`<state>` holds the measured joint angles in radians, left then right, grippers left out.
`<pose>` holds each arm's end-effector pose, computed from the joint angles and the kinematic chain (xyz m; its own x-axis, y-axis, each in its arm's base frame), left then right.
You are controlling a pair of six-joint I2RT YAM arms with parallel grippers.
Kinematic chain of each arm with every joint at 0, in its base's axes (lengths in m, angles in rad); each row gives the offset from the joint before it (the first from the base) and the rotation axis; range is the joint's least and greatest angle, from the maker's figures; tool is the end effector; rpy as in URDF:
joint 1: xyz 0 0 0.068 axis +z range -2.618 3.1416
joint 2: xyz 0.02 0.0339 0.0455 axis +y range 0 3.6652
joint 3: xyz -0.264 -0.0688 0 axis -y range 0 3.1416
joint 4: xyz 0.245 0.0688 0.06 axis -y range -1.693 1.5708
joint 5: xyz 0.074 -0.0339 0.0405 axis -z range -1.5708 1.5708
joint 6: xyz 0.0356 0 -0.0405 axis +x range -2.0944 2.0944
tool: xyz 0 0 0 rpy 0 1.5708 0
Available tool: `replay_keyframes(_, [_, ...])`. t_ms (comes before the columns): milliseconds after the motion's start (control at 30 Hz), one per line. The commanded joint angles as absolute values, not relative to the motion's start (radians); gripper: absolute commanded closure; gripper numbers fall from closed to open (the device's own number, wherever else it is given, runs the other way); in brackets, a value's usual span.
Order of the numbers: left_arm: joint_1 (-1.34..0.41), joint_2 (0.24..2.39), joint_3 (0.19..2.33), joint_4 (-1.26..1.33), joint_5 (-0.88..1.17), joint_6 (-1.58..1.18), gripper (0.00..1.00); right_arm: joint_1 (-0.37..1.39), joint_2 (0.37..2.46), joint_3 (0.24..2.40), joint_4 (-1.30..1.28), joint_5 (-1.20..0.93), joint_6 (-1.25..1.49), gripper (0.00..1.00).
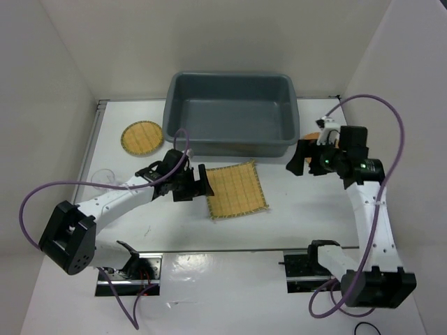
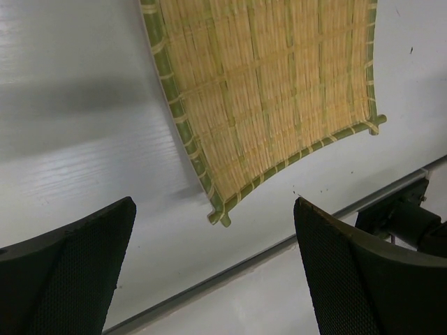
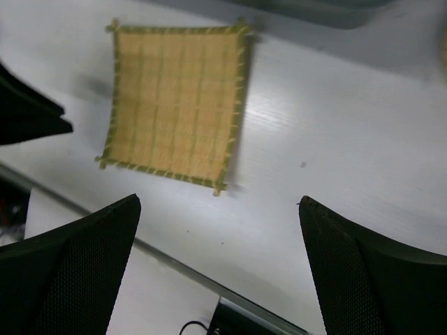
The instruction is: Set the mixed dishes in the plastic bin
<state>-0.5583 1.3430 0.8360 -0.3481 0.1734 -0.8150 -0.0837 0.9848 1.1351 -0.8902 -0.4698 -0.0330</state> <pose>0.2302 -0.1510 0.2219 -0.8886 -0.2901 -0.3553 -0.0420 0.8228 -0.5668 0.1860 0.0006 0.3582 -0.6630 0.0261 -0.7482 -0.2807 0.9178 0.2807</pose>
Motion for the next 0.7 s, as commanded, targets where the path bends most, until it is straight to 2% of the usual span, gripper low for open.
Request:
replay_keyframes(0, [-0.534, 1.332, 0.787, -0.244, 0.265, -0.807, 0.00, 0.012, 1.062, 1.135, -0.888, -0.584, -0.096, 0.02])
replay_keyframes(133, [-0.511, 1.308, 0.738, -0.187, 0.313, -0.819, 0.00, 0.021, 1.233, 1.160, -0.928, -0.698, -0.196, 0.02])
replay_keyframes(367, [-0.511, 1.261, 0.674, -0.189, 0.282, -0.856, 0.00, 0.063, 1.501, 1.169, -0.925, -0.779, -0.302, 0.02])
replay_keyframes(500, [-0.511, 1.204, 0.597, -0.149, 0.244, -0.911, 0.00, 0.098, 1.476, 1.065, -0.751, -0.700, -0.357, 0.02])
replay_keyframes(667, [-0.488, 1.161, 0.514, -0.072, 0.225, -0.959, 0.01, 0.115, 1.552, 1.028, -0.652, -0.727, -0.313, 0.02])
